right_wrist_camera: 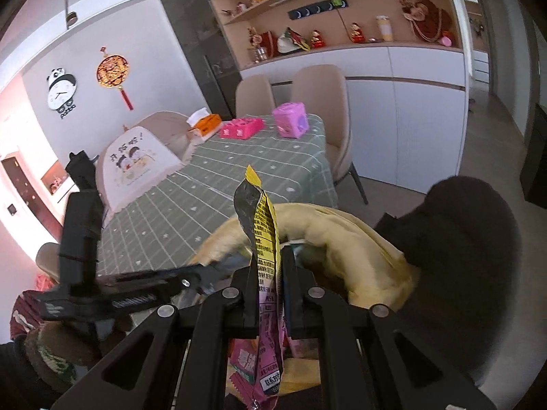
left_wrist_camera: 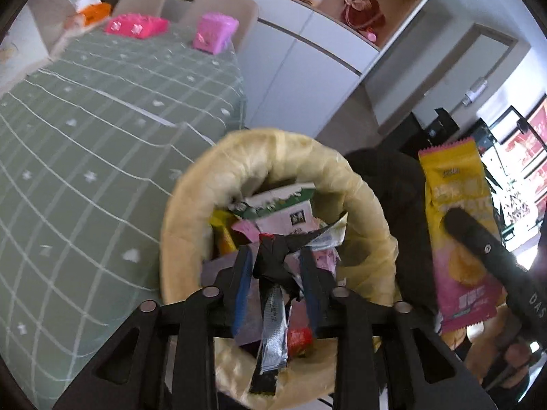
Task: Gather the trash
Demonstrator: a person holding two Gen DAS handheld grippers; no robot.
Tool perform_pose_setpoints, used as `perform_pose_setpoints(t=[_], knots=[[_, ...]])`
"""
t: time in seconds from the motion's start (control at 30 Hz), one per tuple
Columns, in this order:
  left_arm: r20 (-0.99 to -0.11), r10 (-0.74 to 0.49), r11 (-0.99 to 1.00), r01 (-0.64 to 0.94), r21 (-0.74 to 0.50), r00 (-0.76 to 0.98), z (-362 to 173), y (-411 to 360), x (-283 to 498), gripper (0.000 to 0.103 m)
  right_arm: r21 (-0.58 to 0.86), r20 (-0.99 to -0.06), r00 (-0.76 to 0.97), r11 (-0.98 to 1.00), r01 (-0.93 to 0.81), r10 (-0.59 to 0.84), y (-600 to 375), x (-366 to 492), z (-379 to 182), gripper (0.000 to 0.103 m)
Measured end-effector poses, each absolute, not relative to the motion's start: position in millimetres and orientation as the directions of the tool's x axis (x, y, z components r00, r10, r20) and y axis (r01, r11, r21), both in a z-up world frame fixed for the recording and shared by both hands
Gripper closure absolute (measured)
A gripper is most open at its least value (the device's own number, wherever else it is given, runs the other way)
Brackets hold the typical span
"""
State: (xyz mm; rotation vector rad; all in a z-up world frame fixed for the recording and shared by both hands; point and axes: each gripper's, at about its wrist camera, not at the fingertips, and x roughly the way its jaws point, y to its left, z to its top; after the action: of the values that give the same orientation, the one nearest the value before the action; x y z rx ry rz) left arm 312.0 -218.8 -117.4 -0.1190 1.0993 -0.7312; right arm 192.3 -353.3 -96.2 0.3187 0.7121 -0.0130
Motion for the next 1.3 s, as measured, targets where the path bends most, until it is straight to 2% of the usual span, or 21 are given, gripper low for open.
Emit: perform_pose_setpoints(t=[0.03,0.07,0.23,0.4,0.53,0.67,0.77,0.87,0.93,1.1,1.3], knots=[[-0.765,-0.593,0.763,0.479,-0.434,0.251,-119.5,-220.5,311.1,0.055,0.285,-0.644,0.759,0.951,0.123,0.094,-355.7,192.9,-98.1,0.094],[-0.761,-0.597,0.761,0.479,-0.438,0.253,-121.5,-219.5,310.7,0.052,0.288,-0.642,0.761,0.949,0.125,0.095,-356.9,193.3,-99.9,0.094],[-0.731,-0.620,0.760,0.445,-0.473,0.284,-112.5,-204.0,311.9,0.044,0.323,-0.643,0.754,0.940,0.110,0.132,-358.6,202.4,-111.0,0.094],[-0.695,-0.581,0.814,0.305,-0.495,0.423,-85.2,-161.2,316.2,0.043,0.370,-0.657,0.718,0.928,0.041,0.230,-342.4,222.3,-127.5,0.093],[-0.685,-0.502,0.862,0.240,-0.447,0.528,-62.0,-126.3,307.7,0.043,0.380,-0.695,0.655,0.925,-0.017,0.297,-318.1,244.3,-148.6,0.093],[-0.674,-0.409,0.911,0.229,-0.343,0.615,-38.8,-101.8,289.3,0.043,0.303,-0.802,0.543,0.953,0.009,0.250,-296.5,266.8,-181.5,0.092],[-0.670,-0.383,0.923,0.240,-0.300,0.636,-30.2,-87.2,277.3,0.043,0.263,-0.833,0.512,0.964,0.037,0.207,-291.2,271.8,-194.6,0.090],[-0.651,-0.344,0.939,0.243,-0.243,0.677,-22.6,-74.0,263.0,0.043,0.236,-0.844,0.509,0.969,0.074,0.167,-290.7,269.5,-192.9,0.078],[-0.629,-0.344,0.939,0.255,-0.231,0.697,-17.8,-64.7,252.9,0.043,0.222,-0.818,0.560,0.971,0.092,0.134,-291.2,257.7,-179.5,0.053],[-0.584,-0.365,0.931,0.293,-0.218,0.725,-12.9,-42.7,227.8,0.043,0.172,-0.701,0.712,0.980,0.104,0.048,-280.8,212.1,-128.7,0.048],[-0.551,-0.339,0.938,0.316,-0.141,0.762,-19.4,-27.0,177.7,0.043,0.135,-0.591,0.806,0.982,0.133,-0.028,-235.4,141.0,-86.6,0.048]])
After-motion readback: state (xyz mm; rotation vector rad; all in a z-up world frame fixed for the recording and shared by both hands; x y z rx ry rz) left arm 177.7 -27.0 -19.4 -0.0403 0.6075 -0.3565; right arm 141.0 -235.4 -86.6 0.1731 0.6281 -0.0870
